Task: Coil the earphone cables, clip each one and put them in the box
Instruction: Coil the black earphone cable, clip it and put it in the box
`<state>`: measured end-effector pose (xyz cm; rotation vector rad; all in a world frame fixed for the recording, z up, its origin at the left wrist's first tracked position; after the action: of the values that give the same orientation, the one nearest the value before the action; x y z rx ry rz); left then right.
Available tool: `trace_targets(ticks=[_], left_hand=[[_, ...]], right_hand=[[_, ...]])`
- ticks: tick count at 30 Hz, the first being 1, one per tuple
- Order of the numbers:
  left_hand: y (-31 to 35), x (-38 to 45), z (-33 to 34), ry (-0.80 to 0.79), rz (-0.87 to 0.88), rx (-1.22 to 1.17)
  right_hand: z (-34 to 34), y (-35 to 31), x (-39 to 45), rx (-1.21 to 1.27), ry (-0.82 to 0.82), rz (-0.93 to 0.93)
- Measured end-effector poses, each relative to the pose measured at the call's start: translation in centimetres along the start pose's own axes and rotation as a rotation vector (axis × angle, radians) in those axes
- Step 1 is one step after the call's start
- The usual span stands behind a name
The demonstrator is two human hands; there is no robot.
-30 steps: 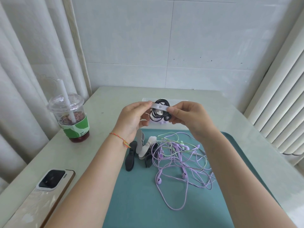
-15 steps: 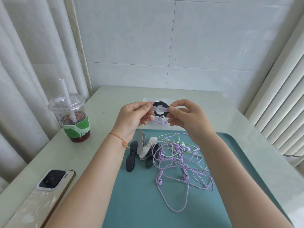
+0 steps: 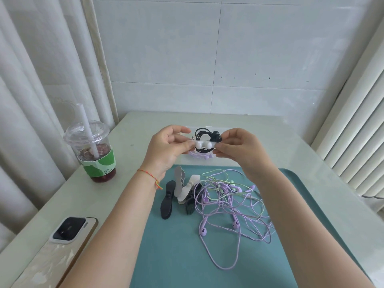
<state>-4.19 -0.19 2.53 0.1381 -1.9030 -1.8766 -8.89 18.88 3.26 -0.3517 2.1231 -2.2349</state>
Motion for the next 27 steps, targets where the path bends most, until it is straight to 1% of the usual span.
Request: trace_targets(ticks=[3, 6, 8, 9, 11, 13, 14, 16, 18, 20, 22, 24, 25, 27], left_hand=[[0.1, 0.1, 0.1, -0.004, 0.010, 0.063], [0.3, 1.0, 0.5, -0.018, -0.039, 0.099], [0.4, 2.2, 0.8, 0.000, -0.044, 0.117], [0.4, 2.8, 0.7, 0.042, -0.026, 0.145], [0.0, 4.2, 0.2, 0.165, 0.012, 0.225], [-1.3, 5.1, -0.4, 0.241, -0.020, 0.302], [-2.1, 5.5, -0.6, 0.242, -0.065, 0.323], [-3.6, 5.9, -0.4, 0.188, -0.160, 0.321], [-4.4, 5.9, 0.0, 0.140, -0.219, 0.279], [-4.8, 5.9, 0.0, 0.132, -0.234, 0.246], [-4.9, 5.7, 0.0, 0.123, -0.233, 0.225], [-4.9, 5.6, -0.1, 0.115, -0.232, 0.227], [-5.0, 5.6, -0.1, 0.112, -0.232, 0.241], [-5.1, 5.5, -0.2, 0.108, -0.223, 0.272]], right_hand=[[-0.3, -0.8, 0.4, -0.142, -0.025, -0.053], [-0.4, -1.9, 2.0, -0.327, -0.039, -0.105], [-0.6, -2.8, 3.2, -0.349, -0.019, -0.120], [-0.8, -3.1, 3.8, -0.340, 0.010, -0.120], [-1.4, -3.7, 5.2, -0.328, 0.087, -0.095], [-2.1, -3.5, 6.6, -0.335, 0.139, -0.029], [-2.2, -3.1, 7.3, -0.366, 0.148, 0.017], [-2.0, -2.0, 8.9, -0.476, 0.130, 0.120], [-0.9, -0.7, 10.3, -0.592, 0.066, 0.194], [0.9, 0.2, 11.0, -0.714, -0.023, 0.230], [2.7, 1.0, 11.5, -0.860, -0.133, 0.250], [4.4, 1.4, 11.5, -0.970, -0.247, 0.329], [5.0, 1.5, 11.4, -1.069, -0.342, 0.368], [5.5, 1.4, 11.1, -1.211, -0.456, 0.469]])
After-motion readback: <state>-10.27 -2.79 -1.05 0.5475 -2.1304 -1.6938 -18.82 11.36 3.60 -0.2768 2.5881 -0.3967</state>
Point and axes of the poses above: each hand's wrist, its own x-axis towards the middle knuckle, its own z-axis out of the palm, y = z × x, the point moved 2 cm from there along x, towards the middle knuckle, and after that the axes turned 6 degrees about y, right-handed, at the moved point
